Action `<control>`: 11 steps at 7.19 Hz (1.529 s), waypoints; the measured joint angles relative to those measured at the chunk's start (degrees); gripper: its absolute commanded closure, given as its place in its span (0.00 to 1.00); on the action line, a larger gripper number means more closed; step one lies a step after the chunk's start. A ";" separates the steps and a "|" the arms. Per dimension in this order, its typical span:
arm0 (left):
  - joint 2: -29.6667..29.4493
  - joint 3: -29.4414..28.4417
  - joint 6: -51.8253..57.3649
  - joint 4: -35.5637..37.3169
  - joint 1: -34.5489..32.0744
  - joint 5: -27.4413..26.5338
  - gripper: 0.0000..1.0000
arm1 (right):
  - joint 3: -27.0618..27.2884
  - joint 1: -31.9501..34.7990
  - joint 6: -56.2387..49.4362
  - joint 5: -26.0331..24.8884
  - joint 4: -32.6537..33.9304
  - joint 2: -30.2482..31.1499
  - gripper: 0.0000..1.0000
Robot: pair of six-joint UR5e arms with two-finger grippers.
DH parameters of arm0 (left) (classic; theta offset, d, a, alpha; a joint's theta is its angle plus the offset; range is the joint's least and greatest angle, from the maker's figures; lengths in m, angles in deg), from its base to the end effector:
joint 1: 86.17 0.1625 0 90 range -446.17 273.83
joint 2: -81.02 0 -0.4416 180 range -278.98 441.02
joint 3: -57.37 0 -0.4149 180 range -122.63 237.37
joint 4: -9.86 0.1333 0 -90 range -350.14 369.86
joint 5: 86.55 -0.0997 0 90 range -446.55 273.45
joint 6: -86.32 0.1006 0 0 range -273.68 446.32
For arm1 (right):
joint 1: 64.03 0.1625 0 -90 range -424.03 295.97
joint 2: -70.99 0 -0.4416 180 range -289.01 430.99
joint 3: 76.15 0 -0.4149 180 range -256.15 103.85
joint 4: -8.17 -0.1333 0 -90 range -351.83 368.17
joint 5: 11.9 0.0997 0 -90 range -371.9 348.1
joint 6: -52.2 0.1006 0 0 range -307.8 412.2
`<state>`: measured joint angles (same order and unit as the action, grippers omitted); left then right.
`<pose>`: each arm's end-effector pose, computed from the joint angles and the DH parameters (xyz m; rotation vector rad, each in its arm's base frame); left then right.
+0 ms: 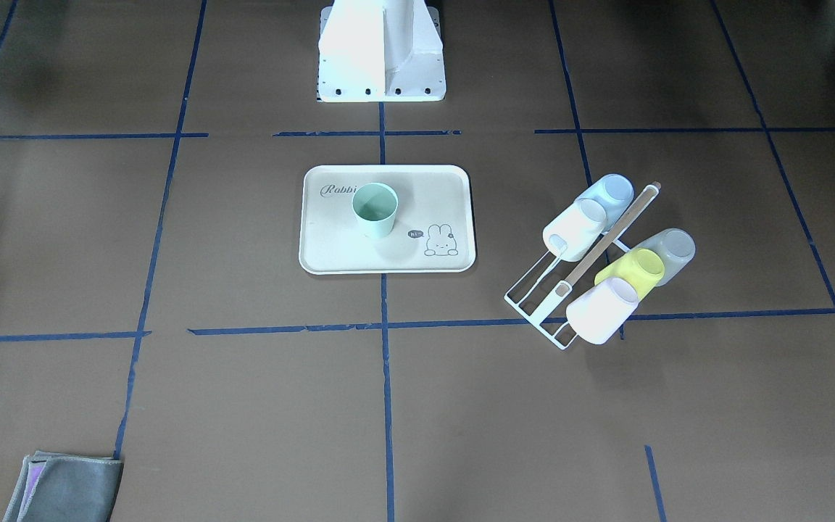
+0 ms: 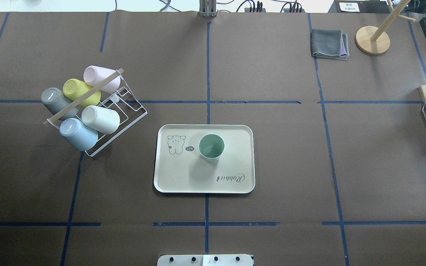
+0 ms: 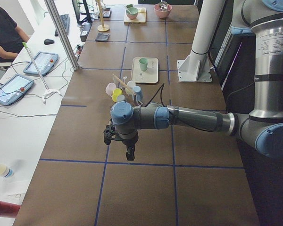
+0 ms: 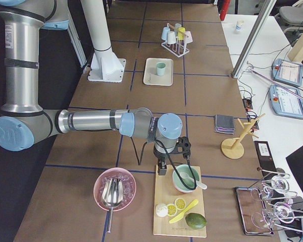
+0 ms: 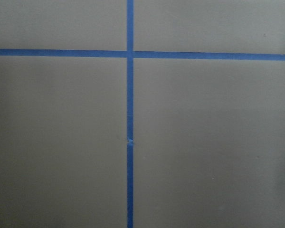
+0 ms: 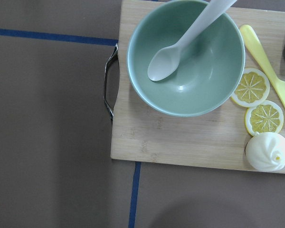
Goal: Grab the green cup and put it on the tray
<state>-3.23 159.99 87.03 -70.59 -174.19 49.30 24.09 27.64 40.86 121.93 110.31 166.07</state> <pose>-0.0450 -0.4658 0.6269 -0.0531 0.7996 0.0257 0.0771 -0.4622 0.6492 -0.0285 -0.7726 -0.1137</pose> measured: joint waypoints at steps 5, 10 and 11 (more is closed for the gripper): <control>-0.16 0.51 0.14 -2.51 0.05 -0.06 0.00 | -0.39 0.00 0.77 0.54 -0.09 0.13 0.00; 0.01 0.92 0.16 -2.44 0.05 -0.07 0.00 | -0.49 -0.02 1.00 0.61 -0.09 0.18 0.00; -0.01 0.96 0.17 -2.41 0.05 -0.07 0.00 | -0.52 -0.01 0.98 1.02 -0.04 0.18 0.00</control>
<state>-3.25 160.95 87.20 -73.00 -174.15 49.24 23.57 27.63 41.84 122.95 110.27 166.25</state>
